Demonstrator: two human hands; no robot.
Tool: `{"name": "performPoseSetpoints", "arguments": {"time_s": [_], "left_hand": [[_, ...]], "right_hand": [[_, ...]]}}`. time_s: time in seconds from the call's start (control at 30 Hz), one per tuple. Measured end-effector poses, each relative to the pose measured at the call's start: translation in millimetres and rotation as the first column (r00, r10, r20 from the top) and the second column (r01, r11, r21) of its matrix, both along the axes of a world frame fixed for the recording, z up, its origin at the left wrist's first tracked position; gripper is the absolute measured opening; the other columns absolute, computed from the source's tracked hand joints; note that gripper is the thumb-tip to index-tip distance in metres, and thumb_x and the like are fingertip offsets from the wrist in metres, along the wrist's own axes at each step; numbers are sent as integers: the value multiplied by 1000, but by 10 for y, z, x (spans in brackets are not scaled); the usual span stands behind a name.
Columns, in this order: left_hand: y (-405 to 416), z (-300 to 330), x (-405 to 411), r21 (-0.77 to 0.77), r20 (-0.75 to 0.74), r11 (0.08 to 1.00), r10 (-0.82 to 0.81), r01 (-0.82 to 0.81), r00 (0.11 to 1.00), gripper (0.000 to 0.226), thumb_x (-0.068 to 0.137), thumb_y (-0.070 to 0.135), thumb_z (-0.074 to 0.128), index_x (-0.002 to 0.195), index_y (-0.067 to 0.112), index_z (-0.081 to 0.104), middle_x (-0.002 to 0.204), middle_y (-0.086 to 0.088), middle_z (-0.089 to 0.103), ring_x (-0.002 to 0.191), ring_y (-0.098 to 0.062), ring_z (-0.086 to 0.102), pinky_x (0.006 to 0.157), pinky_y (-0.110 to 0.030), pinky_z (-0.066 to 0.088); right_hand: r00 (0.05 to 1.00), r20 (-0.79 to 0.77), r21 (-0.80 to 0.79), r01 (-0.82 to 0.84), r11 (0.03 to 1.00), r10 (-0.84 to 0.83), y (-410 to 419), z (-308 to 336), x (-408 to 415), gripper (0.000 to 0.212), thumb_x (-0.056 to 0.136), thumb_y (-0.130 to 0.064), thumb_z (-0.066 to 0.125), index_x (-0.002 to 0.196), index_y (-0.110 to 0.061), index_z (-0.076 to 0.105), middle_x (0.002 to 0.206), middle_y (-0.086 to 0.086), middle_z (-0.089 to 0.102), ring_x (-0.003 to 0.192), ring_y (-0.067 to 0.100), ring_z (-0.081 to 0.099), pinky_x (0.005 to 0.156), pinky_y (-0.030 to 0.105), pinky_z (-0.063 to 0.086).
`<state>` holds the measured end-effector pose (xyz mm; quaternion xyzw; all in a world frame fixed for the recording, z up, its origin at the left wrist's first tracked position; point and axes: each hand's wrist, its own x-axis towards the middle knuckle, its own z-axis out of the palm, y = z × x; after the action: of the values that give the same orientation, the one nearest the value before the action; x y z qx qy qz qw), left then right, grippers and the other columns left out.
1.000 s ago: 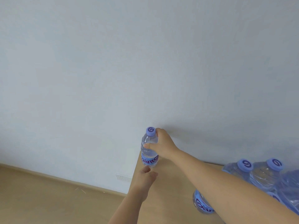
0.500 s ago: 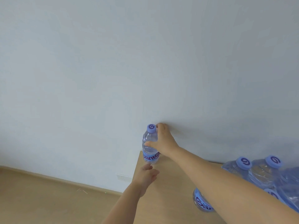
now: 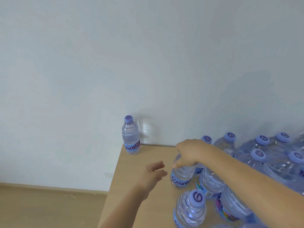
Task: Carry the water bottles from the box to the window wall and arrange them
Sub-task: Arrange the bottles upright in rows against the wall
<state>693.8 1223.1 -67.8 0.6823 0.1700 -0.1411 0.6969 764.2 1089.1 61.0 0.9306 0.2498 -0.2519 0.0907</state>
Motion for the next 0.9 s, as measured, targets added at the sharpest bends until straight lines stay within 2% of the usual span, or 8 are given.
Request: {"name": "performPoseSetpoints", "arguments": {"time_s": [0.17, 0.3, 0.4, 0.57, 0.67, 0.7, 0.77, 0.9], "left_hand": [[-144, 21, -106, 69, 10, 996, -54, 53, 998, 57, 84, 2, 65, 137, 11, 45, 125, 2, 55, 101, -8, 57, 83, -21, 45], [-96, 15, -222, 223, 34, 968, -124, 113, 992, 81, 72, 12, 80, 141, 21, 39, 127, 9, 48, 116, -9, 49, 85, -22, 42], [-83, 67, -335, 306, 94, 941, -179, 143, 979, 97, 55, 20, 88, 138, 26, 38, 133, 10, 46, 120, -7, 47, 89, -24, 45], [-57, 297, -468, 42, 232, 999, -30, 20, 972, 70, 48, 2, 81, 111, 5, 52, 92, -7, 67, 73, -8, 67, 63, -23, 52], [96, 497, -520, -14, 265, 997, -73, 80, 961, 46, 53, 9, 78, 95, 4, 61, 76, -5, 67, 66, -14, 62, 58, -23, 49], [148, 555, -540, -31, 285, 990, -122, 136, 951, 38, 54, 13, 77, 90, 7, 64, 74, -6, 67, 64, -15, 60, 56, -22, 47], [241, 642, -579, -65, 314, 973, -189, 220, 930, 28, 55, 18, 75, 82, 16, 69, 73, -4, 67, 64, -15, 59, 56, -21, 46], [380, 660, -618, -87, 309, 972, -183, 219, 933, 27, 55, 21, 77, 82, 22, 72, 76, -3, 67, 68, -17, 61, 61, -24, 49]], "right_hand": [[997, 78, 202, 1, 979, -17, -150, 6, -62, 42, 79, -40, 71, 68, -11, 42, 66, 1, 42, 59, 18, 42, 49, 27, 27], [999, 39, 265, -4, 964, -6, -195, 124, -96, 50, 76, -47, 72, 87, 1, 58, 75, 11, 51, 65, 18, 43, 50, 27, 27], [1000, -19, 375, 16, 927, -10, -171, 315, -99, 58, 71, -53, 72, 93, 0, 64, 78, 16, 68, 55, 18, 54, 51, 23, 37], [994, -74, 614, 108, 782, -78, -102, 616, 15, 55, 65, -55, 75, 83, -8, 56, 68, 0, 60, 51, 14, 64, 50, 25, 49], [940, -309, 775, 336, 536, -143, -52, 543, 53, 42, 75, -51, 69, 93, -16, 57, 89, -1, 58, 69, 16, 59, 57, 26, 54], [912, -398, 769, 392, 505, -101, -28, 489, 41, 39, 77, -51, 67, 101, -22, 59, 99, -2, 60, 78, 15, 60, 59, 27, 55], [864, -501, 755, 418, 506, 35, 28, 389, 12, 38, 76, -52, 70, 108, -34, 61, 108, -12, 63, 91, 9, 63, 60, 28, 55], [863, -484, 792, 361, 492, 146, 199, 364, -8, 29, 66, -50, 70, 92, -40, 64, 89, -30, 63, 84, -4, 64, 58, 25, 53]]}}
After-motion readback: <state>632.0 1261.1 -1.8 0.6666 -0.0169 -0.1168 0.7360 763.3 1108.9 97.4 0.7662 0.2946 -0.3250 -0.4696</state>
